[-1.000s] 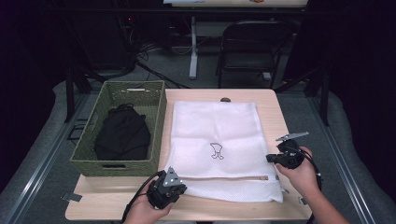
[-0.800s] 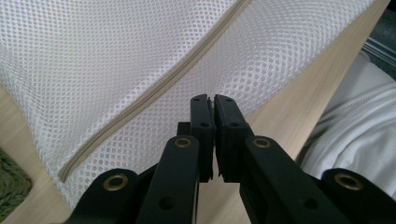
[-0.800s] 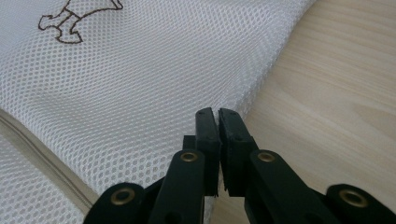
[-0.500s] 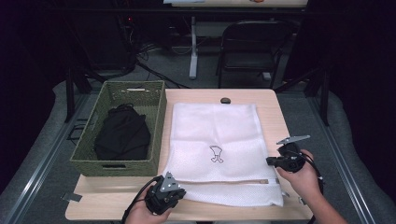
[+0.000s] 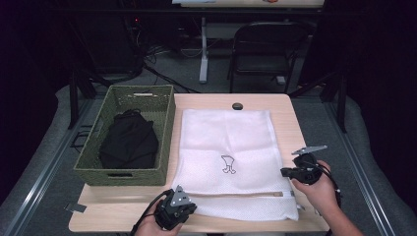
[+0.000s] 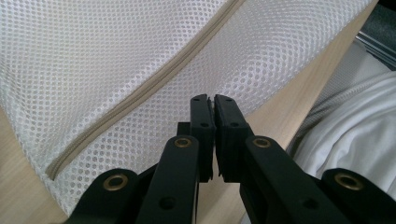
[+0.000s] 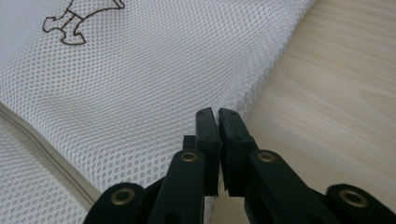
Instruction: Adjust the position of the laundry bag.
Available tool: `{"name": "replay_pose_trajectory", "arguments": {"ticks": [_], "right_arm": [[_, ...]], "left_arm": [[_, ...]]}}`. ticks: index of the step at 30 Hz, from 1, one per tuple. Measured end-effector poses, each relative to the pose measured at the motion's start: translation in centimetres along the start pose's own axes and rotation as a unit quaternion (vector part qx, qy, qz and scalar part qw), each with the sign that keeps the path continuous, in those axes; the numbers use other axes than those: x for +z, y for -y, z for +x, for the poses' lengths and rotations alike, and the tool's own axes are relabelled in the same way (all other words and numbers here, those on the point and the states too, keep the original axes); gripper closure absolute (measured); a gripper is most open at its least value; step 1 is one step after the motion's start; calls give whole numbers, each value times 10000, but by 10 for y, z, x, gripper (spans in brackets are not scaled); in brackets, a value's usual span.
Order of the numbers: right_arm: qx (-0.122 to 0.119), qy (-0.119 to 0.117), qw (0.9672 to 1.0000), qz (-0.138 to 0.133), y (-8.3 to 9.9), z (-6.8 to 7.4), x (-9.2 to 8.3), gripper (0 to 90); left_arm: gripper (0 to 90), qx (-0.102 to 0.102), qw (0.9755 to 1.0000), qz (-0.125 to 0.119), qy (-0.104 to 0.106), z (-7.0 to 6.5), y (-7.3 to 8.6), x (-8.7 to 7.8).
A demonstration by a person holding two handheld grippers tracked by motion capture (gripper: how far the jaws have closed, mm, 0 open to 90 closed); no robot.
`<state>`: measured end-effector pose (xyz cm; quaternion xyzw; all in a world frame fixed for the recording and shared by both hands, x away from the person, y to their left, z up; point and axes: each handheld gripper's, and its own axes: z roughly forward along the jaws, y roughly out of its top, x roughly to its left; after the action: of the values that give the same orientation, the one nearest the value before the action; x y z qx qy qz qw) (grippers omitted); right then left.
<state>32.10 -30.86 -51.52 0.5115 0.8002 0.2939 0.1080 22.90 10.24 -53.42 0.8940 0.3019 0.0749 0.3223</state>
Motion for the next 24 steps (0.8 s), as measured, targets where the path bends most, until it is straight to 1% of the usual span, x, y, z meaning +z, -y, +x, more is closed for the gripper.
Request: {"name": "replay_pose_trajectory", "arguments": {"ticks": [1,3,8,12,14,15,20,22,23,24], "right_arm": [[-5,9,10000,32,1,0,0,873],[-29,22,10000,47,3,0,2,873],[23,12,10000,59,7,-1,4,873],[48,11,10000,76,9,-1,6,873],[39,11,10000,70,10,-2,8,873],[52,12,9999,88,11,-2,8,873],[121,22,9998,124,15,-4,12,873],[107,15,9999,103,17,-5,14,873],[165,7,9998,83,18,-5,15,873],[165,7,9998,83,18,-5,15,873]], "left_arm": [[873,-24,10000,-6,8,-1,1,1],[873,-4,10000,28,17,-1,2,3],[872,-6,10000,59,15,-2,5,7],[872,-30,9999,86,67,-3,6,10],[871,-27,9999,105,47,-3,7,11],[871,-52,9999,106,62,-4,7,12],[871,-19,9998,183,92,-3,9,16],[871,-24,9998,186,59,-4,10,19],[870,-10,9997,225,67,-3,10,20],[870,-16,9997,228,76,-3,10,21]]}}
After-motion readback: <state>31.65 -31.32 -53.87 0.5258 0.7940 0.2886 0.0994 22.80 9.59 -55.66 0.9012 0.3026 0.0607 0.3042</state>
